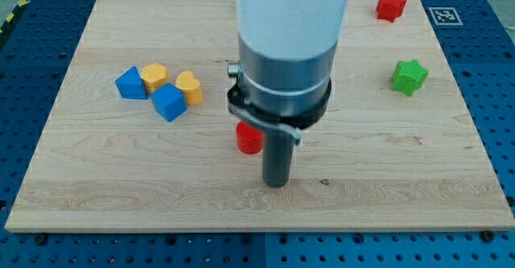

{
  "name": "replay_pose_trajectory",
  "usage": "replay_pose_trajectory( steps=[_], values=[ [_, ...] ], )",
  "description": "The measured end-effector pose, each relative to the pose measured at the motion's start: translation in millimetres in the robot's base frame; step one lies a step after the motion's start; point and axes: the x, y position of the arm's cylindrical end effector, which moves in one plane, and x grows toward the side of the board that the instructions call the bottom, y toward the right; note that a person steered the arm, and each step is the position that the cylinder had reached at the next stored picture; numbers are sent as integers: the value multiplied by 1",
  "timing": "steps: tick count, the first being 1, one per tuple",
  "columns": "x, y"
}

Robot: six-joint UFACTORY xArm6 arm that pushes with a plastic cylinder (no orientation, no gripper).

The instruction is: Push the red circle towards the red star

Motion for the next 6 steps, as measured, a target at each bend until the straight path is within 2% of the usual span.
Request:
replay_pose_trajectory(
  steps=[1,2,4,6],
  values=[
    [-19,-36],
    [-38,-45],
    [-61,-44],
    [-79,-10]
  ],
)
